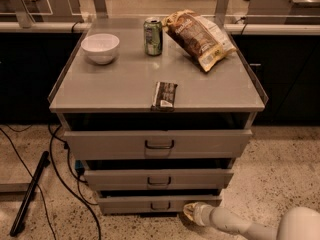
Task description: Close bottom drawer
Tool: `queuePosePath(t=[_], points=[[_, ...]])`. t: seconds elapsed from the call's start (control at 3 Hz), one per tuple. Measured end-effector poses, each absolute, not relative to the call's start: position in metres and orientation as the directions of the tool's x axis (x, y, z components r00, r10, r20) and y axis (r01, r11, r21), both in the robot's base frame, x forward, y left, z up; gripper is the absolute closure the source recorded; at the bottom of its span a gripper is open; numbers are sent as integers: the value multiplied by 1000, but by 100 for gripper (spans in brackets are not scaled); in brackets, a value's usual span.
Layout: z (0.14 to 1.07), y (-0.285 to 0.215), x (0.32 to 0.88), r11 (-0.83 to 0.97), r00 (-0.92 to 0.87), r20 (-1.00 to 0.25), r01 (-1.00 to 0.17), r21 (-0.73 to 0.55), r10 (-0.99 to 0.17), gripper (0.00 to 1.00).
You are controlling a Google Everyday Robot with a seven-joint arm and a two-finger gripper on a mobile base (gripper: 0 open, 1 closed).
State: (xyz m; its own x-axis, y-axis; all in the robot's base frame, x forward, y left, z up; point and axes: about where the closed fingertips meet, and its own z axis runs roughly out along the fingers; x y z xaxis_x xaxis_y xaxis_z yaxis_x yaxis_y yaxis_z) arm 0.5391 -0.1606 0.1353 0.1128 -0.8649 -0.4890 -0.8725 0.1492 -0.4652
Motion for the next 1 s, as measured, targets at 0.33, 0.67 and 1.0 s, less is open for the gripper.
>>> queuePosePath(t=[0.33, 0.67, 1.0], points=[[132, -156, 549, 123, 132, -465, -870, -478, -875, 100], [130, -152, 558, 106, 143, -449, -867, -486, -882, 100], [130, -150, 562, 96, 149, -439, -867, -489, -886, 100]])
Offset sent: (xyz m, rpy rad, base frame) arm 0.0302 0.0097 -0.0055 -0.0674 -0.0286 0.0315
